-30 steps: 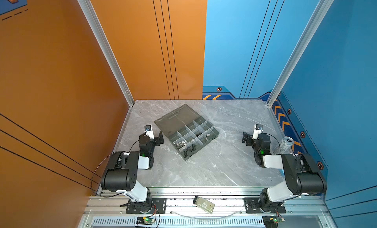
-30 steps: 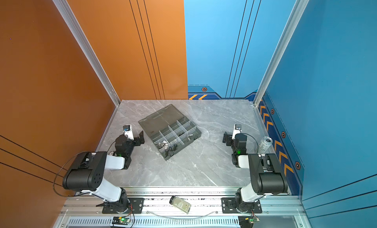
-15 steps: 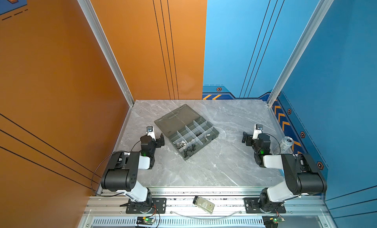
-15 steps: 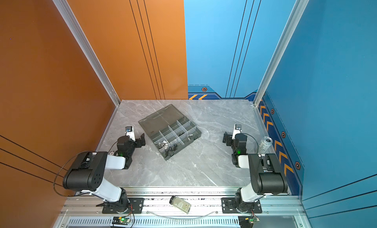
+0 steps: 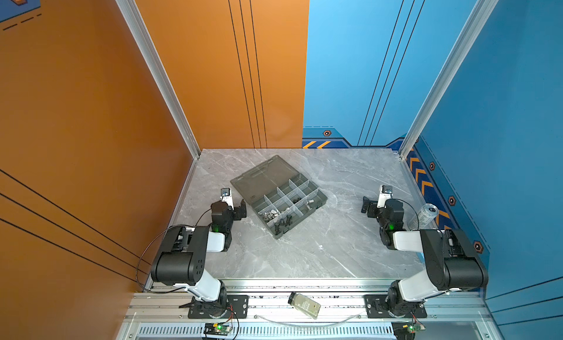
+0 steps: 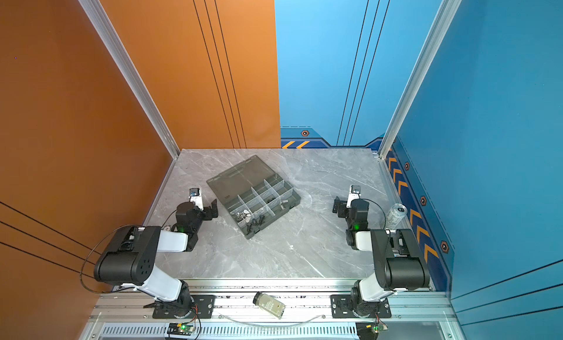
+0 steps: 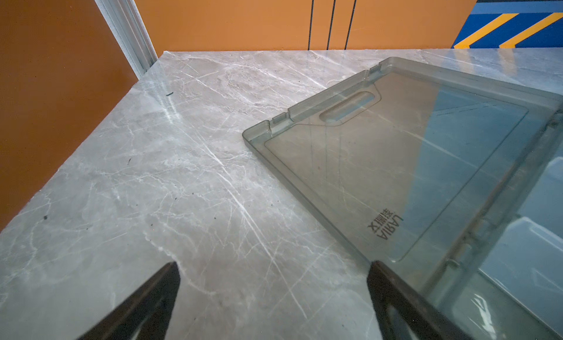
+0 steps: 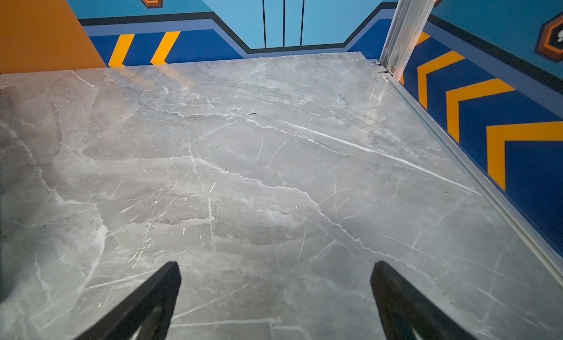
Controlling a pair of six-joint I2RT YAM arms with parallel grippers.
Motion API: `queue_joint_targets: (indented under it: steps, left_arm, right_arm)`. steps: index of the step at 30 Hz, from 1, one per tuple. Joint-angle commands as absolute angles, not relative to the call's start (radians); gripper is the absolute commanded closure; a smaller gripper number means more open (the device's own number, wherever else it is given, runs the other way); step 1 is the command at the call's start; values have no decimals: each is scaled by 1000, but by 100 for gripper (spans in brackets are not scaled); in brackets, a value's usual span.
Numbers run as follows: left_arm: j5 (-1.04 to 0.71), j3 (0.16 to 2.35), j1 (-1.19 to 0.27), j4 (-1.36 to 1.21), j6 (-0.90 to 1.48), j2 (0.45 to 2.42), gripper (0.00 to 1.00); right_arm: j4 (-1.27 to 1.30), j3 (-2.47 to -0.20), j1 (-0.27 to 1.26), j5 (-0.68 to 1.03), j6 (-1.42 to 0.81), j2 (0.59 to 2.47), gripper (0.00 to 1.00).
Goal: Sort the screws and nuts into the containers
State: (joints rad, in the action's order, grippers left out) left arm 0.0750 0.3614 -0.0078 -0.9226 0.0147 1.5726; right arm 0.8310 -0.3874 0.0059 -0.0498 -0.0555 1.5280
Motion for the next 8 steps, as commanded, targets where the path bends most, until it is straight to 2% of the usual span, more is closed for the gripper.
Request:
queue_joint_targets:
  steps: [1,8]
  left_arm:
    - [97,386,-12,-910,0,1565,2]
    - [107,382,-18,-910,-3,1561,2]
  right_arm:
    - [851,-387,9,-63,-55,1531,0]
    - [851,-387,9,-63,-55,1531,0]
